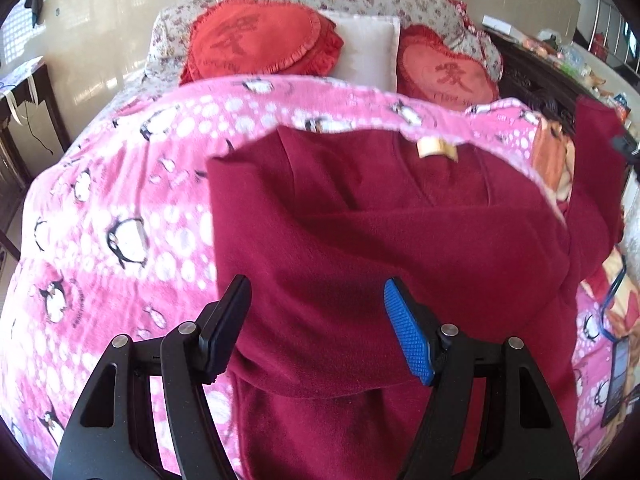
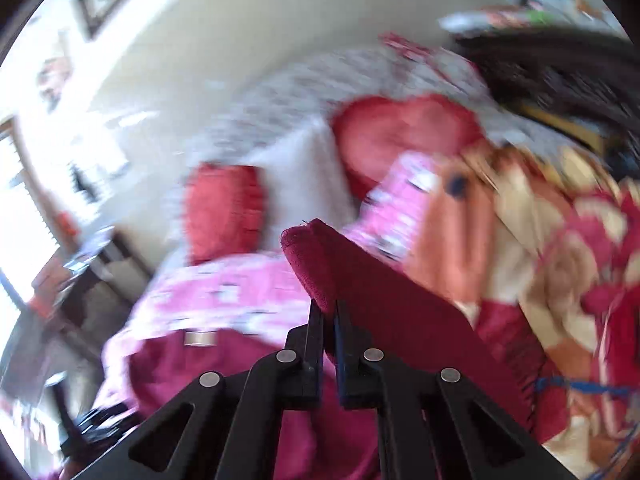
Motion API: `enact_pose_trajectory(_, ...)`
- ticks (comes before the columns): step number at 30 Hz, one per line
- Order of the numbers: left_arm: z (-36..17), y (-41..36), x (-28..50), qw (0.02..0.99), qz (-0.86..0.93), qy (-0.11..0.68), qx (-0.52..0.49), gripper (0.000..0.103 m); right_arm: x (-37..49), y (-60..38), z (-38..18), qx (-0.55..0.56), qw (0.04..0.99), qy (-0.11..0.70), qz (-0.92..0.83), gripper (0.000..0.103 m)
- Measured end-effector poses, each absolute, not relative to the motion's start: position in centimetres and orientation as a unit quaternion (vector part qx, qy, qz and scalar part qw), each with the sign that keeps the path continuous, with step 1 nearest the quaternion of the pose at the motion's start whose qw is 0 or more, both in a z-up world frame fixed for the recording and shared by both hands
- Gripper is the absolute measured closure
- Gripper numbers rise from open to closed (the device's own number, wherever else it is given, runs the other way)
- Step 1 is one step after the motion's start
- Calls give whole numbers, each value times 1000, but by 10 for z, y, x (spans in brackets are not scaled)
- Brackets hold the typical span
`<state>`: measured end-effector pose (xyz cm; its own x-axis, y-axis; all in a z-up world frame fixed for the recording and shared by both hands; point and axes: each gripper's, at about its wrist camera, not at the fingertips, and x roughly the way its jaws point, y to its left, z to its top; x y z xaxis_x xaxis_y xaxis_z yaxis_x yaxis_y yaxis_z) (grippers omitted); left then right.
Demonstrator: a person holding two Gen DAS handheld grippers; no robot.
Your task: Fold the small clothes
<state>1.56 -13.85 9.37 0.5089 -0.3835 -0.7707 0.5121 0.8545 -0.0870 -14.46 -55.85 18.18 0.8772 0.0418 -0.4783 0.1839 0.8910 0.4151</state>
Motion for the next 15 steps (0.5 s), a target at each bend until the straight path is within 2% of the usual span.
enact_pose_trajectory(6,125,-109,12,882,-255,393,55,33,-150,-470,277,151,951,201,179,99)
enact_pose_trajectory(8,135,-97,12,888,-250,382,47,33,-141,-435,294,129,943,200,232,99)
enact_pose_trajectory(12,148,-66,12,901,-231,365,24,33,-97,-367,294,105,914,231,318,99)
enact_pose_trajectory(15,149,-49,14,905,-218,364,7,34,-45,-325,258,109,889,285,341,99)
